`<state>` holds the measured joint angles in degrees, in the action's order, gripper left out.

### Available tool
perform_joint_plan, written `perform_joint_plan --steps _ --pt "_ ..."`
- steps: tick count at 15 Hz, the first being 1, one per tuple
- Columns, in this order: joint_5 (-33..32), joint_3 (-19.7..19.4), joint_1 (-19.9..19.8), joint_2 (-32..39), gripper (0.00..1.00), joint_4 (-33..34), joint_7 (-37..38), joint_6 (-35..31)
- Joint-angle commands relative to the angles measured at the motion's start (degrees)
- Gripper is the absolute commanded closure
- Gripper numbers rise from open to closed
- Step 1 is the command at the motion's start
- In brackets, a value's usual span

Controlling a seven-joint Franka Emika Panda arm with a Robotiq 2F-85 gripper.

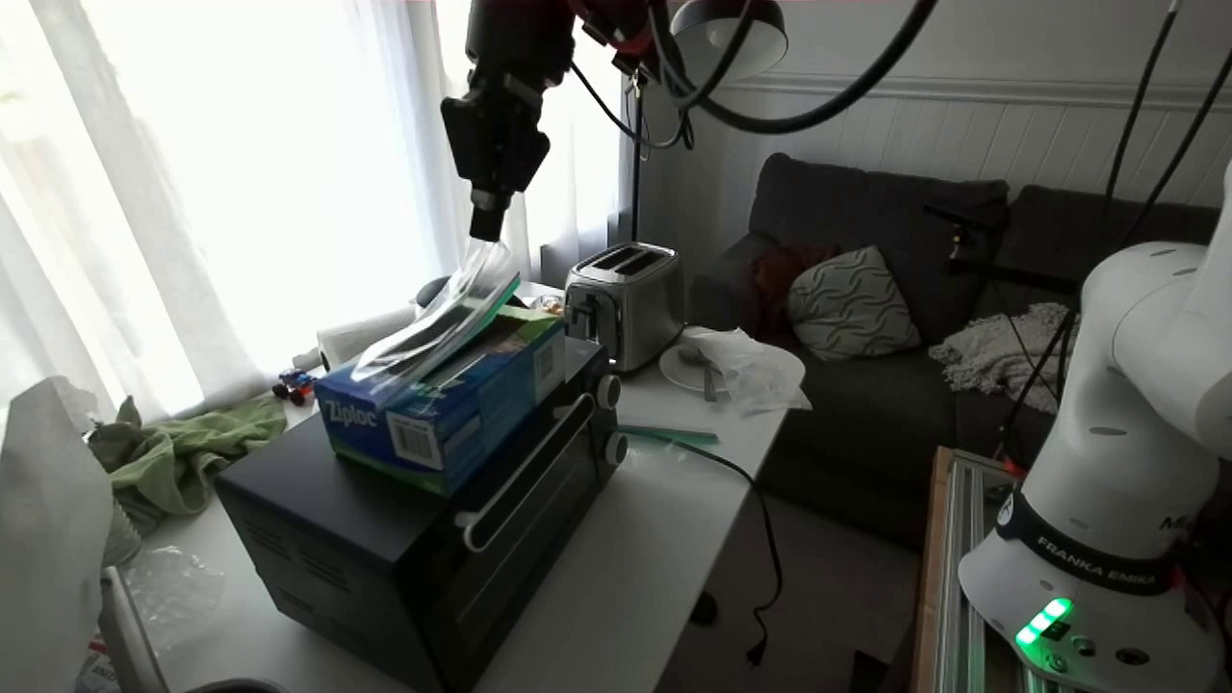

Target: Remove the zip lock bag from on top of the blue box on the microwave and put it on the table

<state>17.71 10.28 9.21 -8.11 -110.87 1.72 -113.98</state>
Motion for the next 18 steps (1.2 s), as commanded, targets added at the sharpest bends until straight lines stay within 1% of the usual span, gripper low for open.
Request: perform_joint_plan --steps 1,5,10,11,12,13,14,15,18 --pt "-2.0 0.6 -0.1 -7.9 1.00 -6.2 7.7 -5.6" --pt "-3.1 0.8 -1.7 -13.7 1.00 -10.9 17.3 -9.8" --pt "-7.3 1.4 -5.9 -18.4 1.00 -15.0 28.9 -10.4" --pt "-5.1 -0.7 -3.9 -18.0 0.83 -14.9 21.3 -9.9" --pt "-5.5 0.2 -4.4 -15.5 0.98 -12.3 23.8 -9.0" --pt "-5.5 -0.1 -4.4 -16.0 0.93 -12.8 22.8 -9.0" --pt "-5.5 -0.2 -4.4 -16.3 0.85 -13.2 22.3 -9.0" --pt "-5.5 -0.2 -4.4 -16.3 0.82 -13.3 22.1 -9.0" --pt "-5.5 -0.2 -4.4 -16.3 0.82 -13.3 21.9 -9.0"
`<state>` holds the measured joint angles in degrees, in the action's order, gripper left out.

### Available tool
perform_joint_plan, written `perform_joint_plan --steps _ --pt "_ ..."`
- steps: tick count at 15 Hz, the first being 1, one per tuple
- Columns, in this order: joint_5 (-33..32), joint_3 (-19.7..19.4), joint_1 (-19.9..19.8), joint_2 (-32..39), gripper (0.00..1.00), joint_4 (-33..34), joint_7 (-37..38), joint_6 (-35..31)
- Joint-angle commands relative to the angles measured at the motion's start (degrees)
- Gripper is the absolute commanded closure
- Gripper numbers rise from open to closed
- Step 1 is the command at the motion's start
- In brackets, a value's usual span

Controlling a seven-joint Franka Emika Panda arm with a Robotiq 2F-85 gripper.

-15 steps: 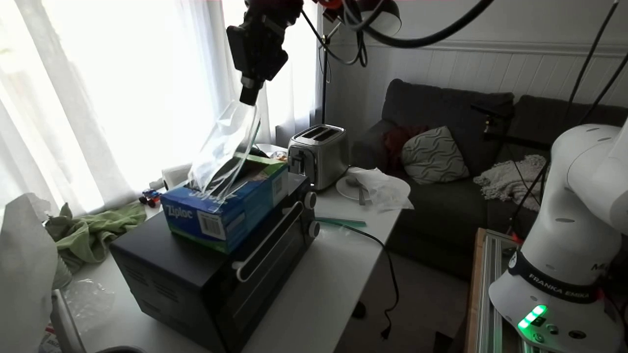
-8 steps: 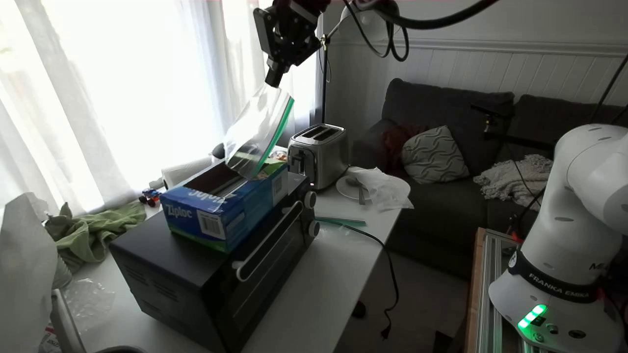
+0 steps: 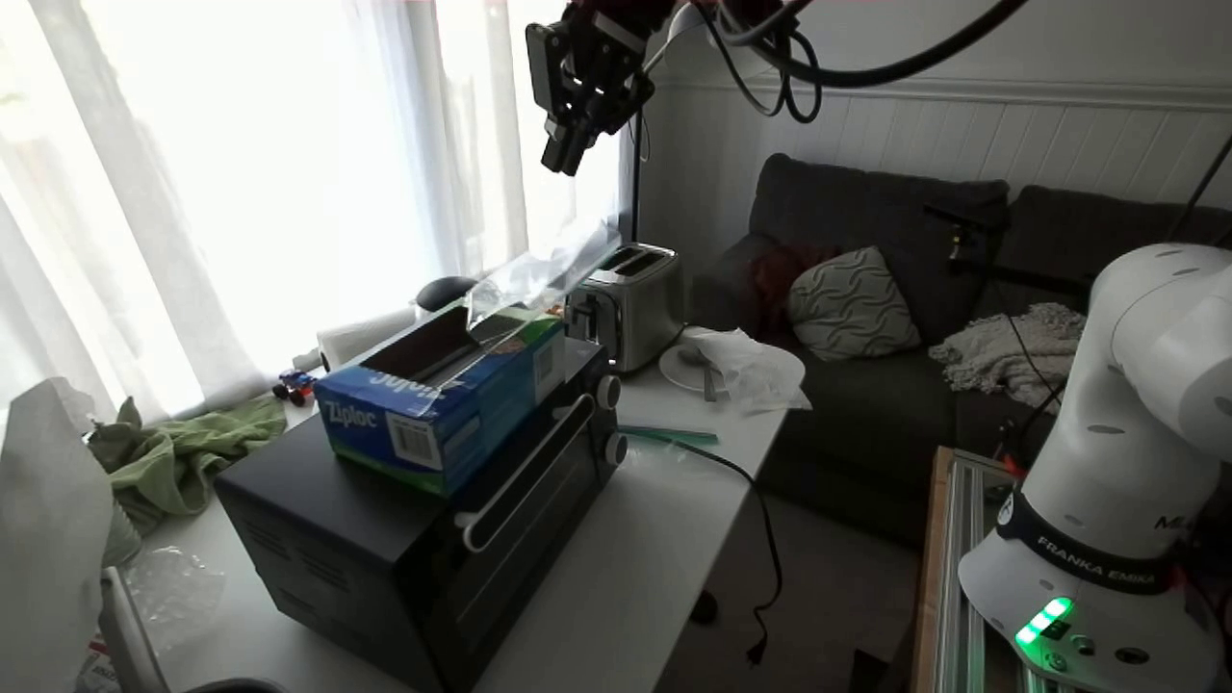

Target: Remove the zip lock bag from on top of the blue box on the microwave and put it on the table

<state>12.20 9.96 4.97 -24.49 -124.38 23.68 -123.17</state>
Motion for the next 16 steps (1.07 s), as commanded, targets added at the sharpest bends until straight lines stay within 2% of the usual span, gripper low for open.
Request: perform_joint_plan --steps 1,12,13,14,16 --pt "0.0 0.1 -0.1 0.0 0.82 0.2 0.0 0.2" --pt "0.0 0.1 -0.1 0.0 0.82 0.2 -0.1 0.2" --pt "-0.6 0.2 -0.5 -0.4 0.57 0.0 0.3 0.5" --pt "-0.7 -0.2 -0.7 0.3 0.56 0.2 0.4 3.5" --pt "-1.9 -0.2 -1.6 1.0 0.44 -0.6 1.2 6.7"
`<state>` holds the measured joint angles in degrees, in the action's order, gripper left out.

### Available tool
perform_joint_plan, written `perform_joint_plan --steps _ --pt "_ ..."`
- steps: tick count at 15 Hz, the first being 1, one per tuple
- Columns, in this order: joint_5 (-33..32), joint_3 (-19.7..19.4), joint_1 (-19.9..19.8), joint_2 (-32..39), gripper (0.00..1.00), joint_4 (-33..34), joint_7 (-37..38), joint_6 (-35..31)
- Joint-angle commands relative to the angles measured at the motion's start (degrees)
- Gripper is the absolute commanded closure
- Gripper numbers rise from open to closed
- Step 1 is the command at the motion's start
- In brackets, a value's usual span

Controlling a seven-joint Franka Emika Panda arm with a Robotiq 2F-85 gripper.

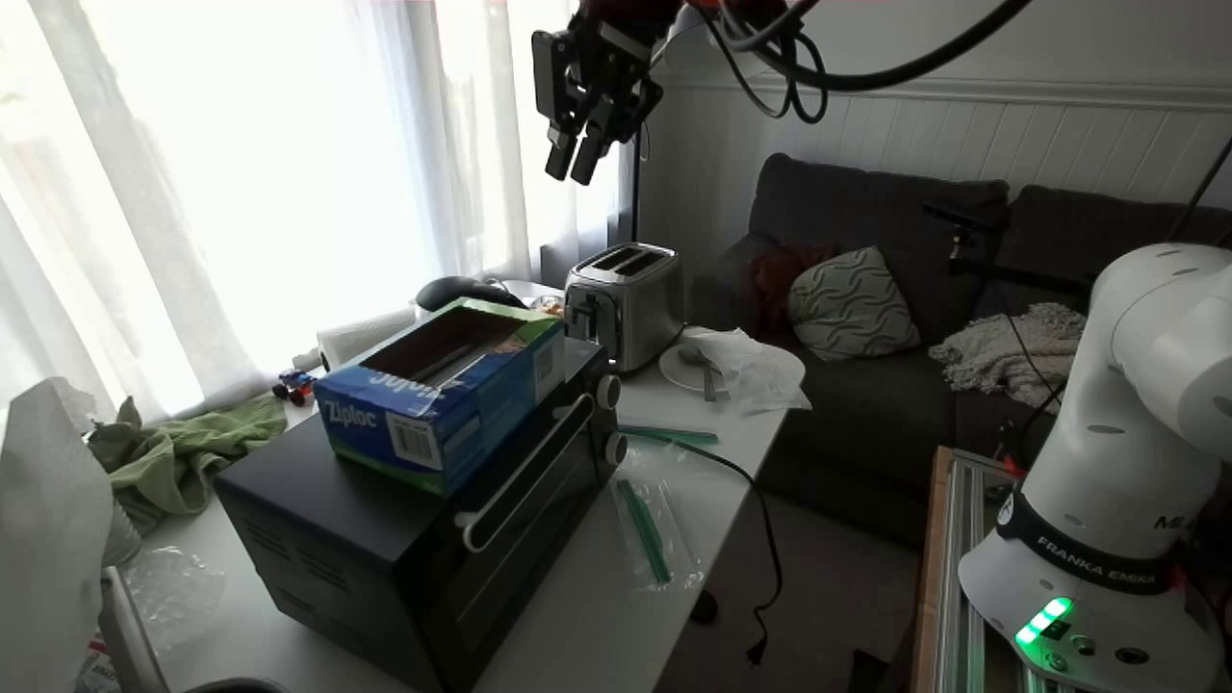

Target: Remove the zip lock bag from on top of the blue box on the microwave and put it on the table

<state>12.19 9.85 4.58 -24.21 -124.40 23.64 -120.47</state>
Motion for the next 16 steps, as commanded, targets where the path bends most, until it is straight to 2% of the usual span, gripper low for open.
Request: perform_joint_plan --steps 1,6,12,16 --pt "-2.6 -0.1 -1.7 1.0 0.37 -1.3 1.4 5.3" --pt "-5.5 -1.0 -3.5 1.1 0.03 -6.4 0.4 8.2" --pt "-10.0 -1.9 -4.0 -1.7 0.00 -11.8 -1.5 9.6" --pt "-11.6 -2.5 -3.3 -4.8 0.00 -14.3 -6.0 8.2"
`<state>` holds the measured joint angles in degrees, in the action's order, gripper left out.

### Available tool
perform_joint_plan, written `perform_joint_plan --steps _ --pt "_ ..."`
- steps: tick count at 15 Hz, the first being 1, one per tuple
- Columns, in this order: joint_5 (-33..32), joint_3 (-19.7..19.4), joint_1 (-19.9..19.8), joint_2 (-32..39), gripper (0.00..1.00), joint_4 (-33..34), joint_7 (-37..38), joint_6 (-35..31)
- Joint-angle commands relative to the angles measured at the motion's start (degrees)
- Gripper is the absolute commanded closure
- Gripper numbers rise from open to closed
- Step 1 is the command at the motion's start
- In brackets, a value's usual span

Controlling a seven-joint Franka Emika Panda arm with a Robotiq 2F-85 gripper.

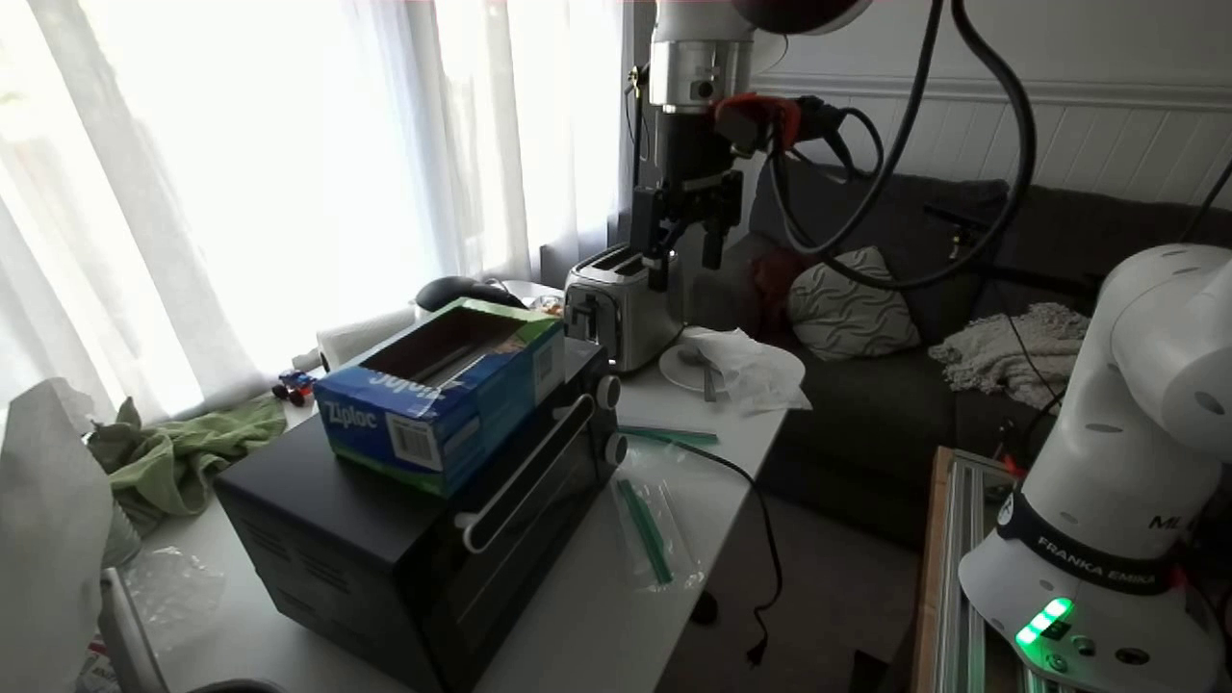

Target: Remove the zip lock bag from on top of the blue box on the microwave and put it on the table

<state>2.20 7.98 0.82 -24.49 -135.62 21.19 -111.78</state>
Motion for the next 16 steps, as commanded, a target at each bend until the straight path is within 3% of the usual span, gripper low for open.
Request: perform_joint_plan --steps 1,9,16 --pt "-1.9 -0.7 0.7 -5.2 0.00 -3.5 -4.9 -0.8" --pt "-1.1 -0.8 1.9 -7.6 0.00 -5.0 -11.5 -0.7" --pt "-0.9 -0.5 1.9 -5.9 0.00 -3.8 -12.0 0.1"
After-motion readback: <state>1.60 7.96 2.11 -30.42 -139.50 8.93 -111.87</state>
